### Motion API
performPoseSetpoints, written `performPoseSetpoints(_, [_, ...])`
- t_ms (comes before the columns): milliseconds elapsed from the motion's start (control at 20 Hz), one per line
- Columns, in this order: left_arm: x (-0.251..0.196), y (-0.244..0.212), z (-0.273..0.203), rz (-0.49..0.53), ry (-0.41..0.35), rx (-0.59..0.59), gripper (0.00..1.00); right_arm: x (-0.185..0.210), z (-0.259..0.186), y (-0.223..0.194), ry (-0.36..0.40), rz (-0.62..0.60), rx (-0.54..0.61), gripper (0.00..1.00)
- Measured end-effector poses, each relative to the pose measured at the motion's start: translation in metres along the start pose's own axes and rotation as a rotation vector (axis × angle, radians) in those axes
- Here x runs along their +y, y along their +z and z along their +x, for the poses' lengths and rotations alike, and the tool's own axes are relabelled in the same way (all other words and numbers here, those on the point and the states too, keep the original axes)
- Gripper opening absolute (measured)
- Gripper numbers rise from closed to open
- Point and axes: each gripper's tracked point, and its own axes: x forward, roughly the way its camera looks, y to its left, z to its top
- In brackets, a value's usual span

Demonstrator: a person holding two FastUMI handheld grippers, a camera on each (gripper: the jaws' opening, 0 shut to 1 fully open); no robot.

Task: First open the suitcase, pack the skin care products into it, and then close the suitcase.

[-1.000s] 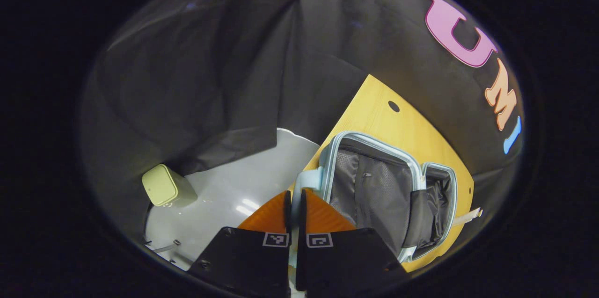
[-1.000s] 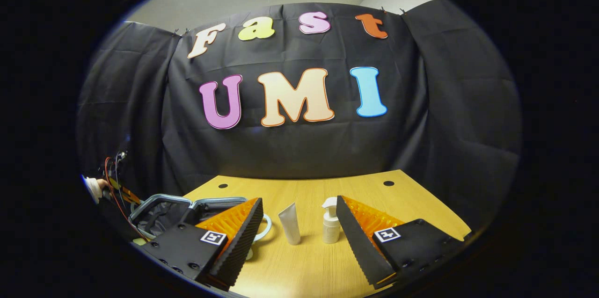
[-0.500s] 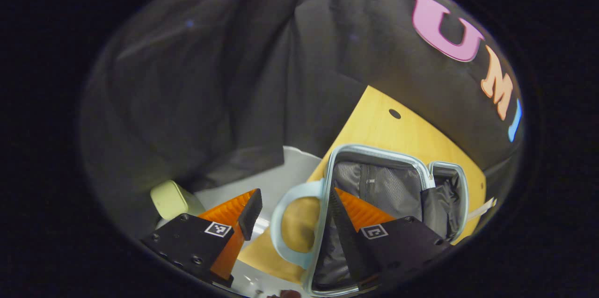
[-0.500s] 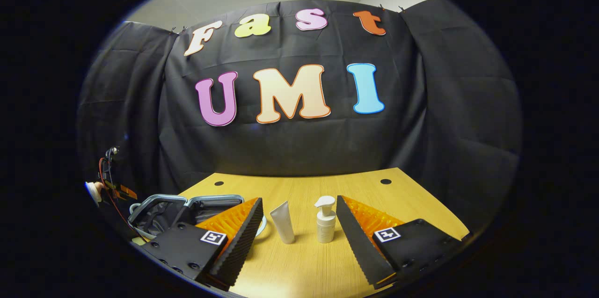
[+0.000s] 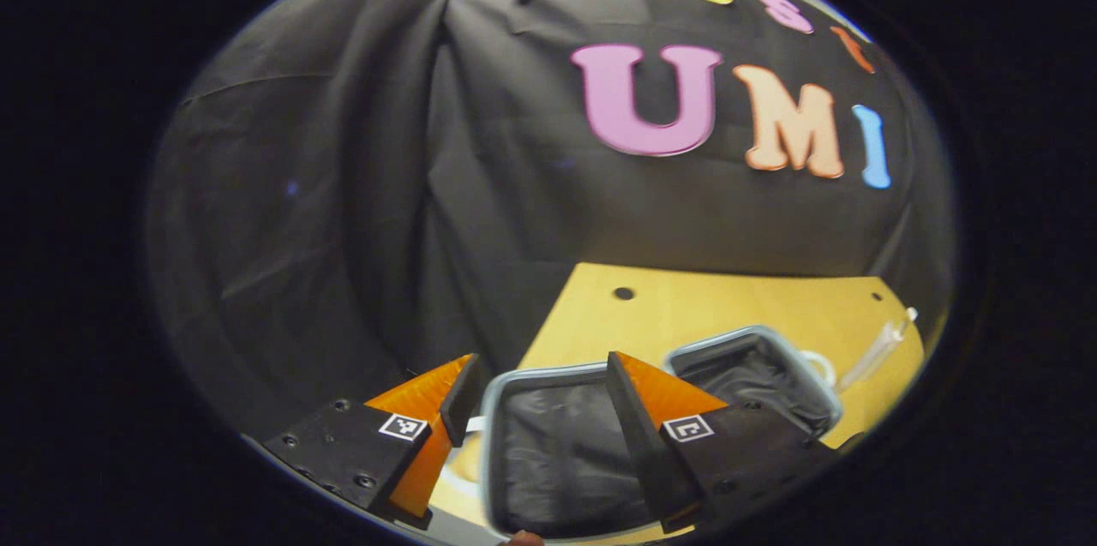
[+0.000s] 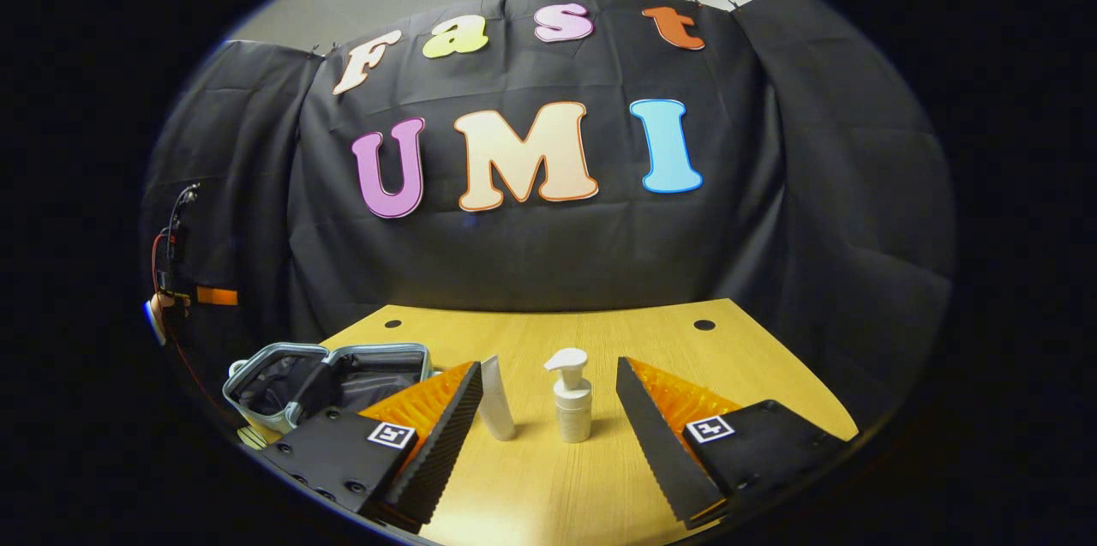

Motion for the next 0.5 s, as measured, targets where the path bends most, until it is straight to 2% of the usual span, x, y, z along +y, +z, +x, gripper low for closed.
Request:
performPoseSetpoints(200, [-0.11,-0.018,-0.008,-0.025,-0.143,0.021,0.86,-0.016,0.025,-0.019,0.039,-0.039,0.024,0.96])
performPoseSetpoints(500, [-0.281,-0.05,-0.004,-0.117,-0.361,0.047,0.9,-0.026,0.076,-0.078,0.121,-0.056,0.142,0.98])
